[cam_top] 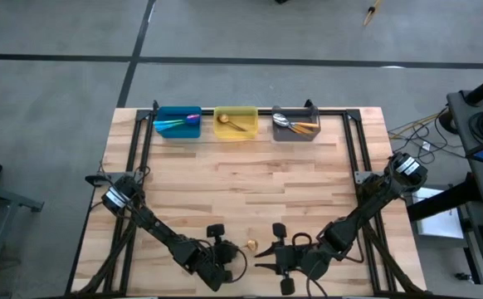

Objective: Sort silverware by color (type)
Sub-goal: Put the gold spoon into the yellow bin

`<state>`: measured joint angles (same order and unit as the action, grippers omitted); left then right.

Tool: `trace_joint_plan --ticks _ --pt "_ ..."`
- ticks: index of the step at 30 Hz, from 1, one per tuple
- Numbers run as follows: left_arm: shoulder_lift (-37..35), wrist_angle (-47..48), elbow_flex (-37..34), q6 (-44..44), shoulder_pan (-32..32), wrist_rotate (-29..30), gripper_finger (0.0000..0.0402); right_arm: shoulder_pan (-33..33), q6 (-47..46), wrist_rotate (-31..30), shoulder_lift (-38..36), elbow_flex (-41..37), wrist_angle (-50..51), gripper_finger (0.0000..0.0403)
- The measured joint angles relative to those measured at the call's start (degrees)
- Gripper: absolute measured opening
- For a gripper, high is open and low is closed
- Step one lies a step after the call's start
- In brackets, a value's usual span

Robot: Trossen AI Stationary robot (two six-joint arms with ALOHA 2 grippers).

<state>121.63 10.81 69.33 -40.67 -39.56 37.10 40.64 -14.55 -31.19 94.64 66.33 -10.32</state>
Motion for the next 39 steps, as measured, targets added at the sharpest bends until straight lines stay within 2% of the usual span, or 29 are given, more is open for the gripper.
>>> trace_joint_plan --ticks 8,12,15,20,25,27,29,31,34,39 --pt "-7.8 10.43 -1.45 0.08 0.14 2.59 0.0002 -0.3 8.16 -0.42 -1.86 -0.01 -0.21 0.0079" --pt "-15.84 10.03 -5.62 0.83 0.12 6.55 0.0002 -0.97 11.24 -0.79 -2.24 -0.01 -0.13 0.0079" --pt "-23.03 5.36 -9.88 2.82 -0.03 10.45 0.0002 -1.8 12.02 -1.86 -2.76 -0.01 -0.94 0.0079" --pt "-33.39 -12.95 -19.16 14.44 -1.51 15.83 0.0001 -2.05 12.08 -2.31 -4.4 -0.01 -0.34 0.0079" --pt "-39.87 -48.47 -29.68 36.59 -1.96 16.3 0.0001 -2.5 16.39 -7.35 -5.19 0.01 -1.44 0.0079" --pt "-40.95 -62.57 -33.66 45.69 -1.96 15.21 0.0001 -3.01 17.79 -10.7 -5.21 0.01 -2.06 0.0079" --pt "-41.37 -75.05 -36.68 52.82 -1.92 11.17 0.0001 -3.63 19.47 -13.52 -5.21 -0.01 -2.93 0.0079" --pt "-41.21 -84.37 -39.05 57.91 -1.77 7.66 0.0 -4.84 21.73 -13.55 -5.09 -0.01 -5.3 0.0079" --pt "-40.14 -92.47 -40.86 61.92 -1.29 4.92 0.0 -7.36 24.81 -11.96 -4.32 -0.01 -10.92 0.0079" --pt "-38.88 -95.08 -41.21 64.18 -0.39 3.87 0.0 -11.69 29.14 -3.35 -3.81 -0.03 -18.69 0.0079"
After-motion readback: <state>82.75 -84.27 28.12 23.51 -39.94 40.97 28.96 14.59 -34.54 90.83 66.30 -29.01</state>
